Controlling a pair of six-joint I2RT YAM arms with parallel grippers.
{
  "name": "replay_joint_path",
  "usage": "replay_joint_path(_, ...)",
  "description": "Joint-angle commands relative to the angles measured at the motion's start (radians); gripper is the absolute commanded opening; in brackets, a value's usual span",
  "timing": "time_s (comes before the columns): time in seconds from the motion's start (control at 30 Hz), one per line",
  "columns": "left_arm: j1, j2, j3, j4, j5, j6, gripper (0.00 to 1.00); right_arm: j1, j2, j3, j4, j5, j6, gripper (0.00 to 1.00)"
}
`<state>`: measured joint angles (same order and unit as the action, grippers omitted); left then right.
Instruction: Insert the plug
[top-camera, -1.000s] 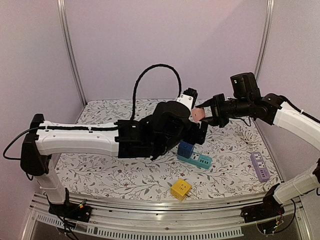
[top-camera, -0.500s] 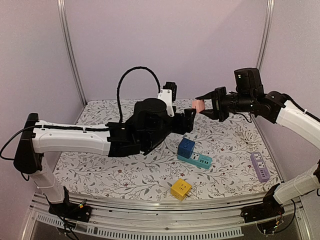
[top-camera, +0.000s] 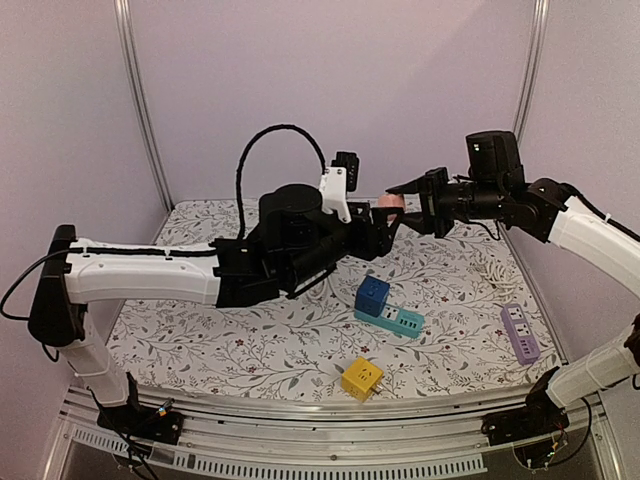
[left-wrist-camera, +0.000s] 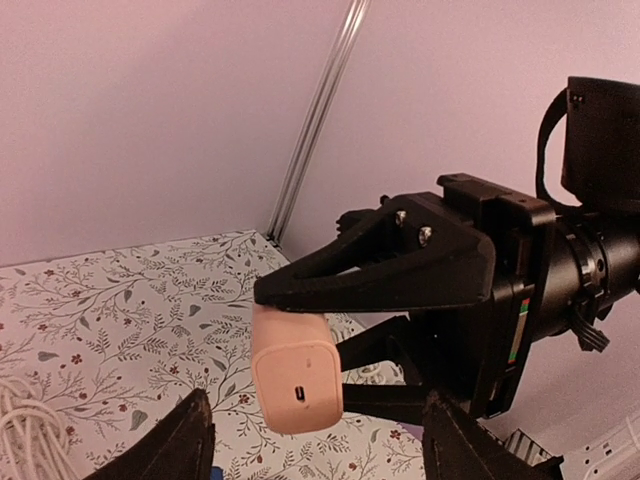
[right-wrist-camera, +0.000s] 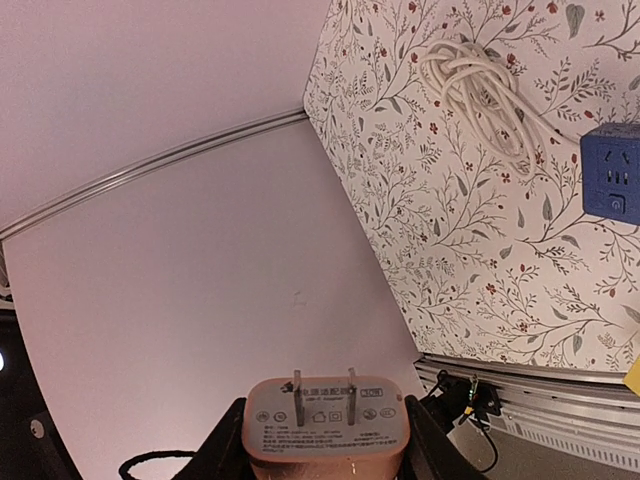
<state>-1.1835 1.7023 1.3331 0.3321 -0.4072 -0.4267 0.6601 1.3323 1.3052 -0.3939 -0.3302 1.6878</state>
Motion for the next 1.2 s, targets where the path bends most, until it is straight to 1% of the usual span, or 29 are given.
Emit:
replay_joint_path(0.0, 0.013, 0.028, 0.049, -0.012, 0.007, 0.015, 0.70, 0.005, 0.006, 0.025, 0.020, -0.013, -0.032, 0.07)
replay_joint_path(0.13, 0.015, 0.040, 0.069, -0.057, -0.040, 0.020, 0.67, 0.005, 0.008, 0.035, 0.011, -0.006, -0.056, 0.06)
replay_joint_path(0.27, 0.018, 0.054, 0.089, -0.098, -0.052, 0.017, 0.66, 0.006, 0.014, 0.043, -0.003, -0.004, -0.086, 0.04)
replay_joint_path(0.37, 0.023, 0.051, 0.082, -0.099, -0.043, 0.006, 0.66, 0.005, 0.016, 0.055, -0.012, 0.004, -0.107, 0.04)
replay_joint_path(0.53, 0.036, 0.056, 0.080, -0.092, -0.010, 0.003, 0.58, 0.005, 0.032, 0.069, -0.025, -0.009, -0.138, 0.03)
replay_joint_path(1.0, 0.055, 0.061, 0.081, -0.061, 0.016, 0.005, 0.55, 0.006, 0.042, 0.069, -0.023, -0.030, -0.164, 0.00)
replay_joint_path(1.07, 0.055, 0.065, 0.084, -0.061, 0.021, 0.005, 0.52, 0.006, 0.043, 0.069, -0.020, -0.031, -0.165, 0.00)
replay_joint_path(1.17, 0.058, 0.070, 0.079, -0.055, 0.032, -0.003, 0.43, 0.006, 0.044, 0.069, -0.021, -0.032, -0.166, 0.00)
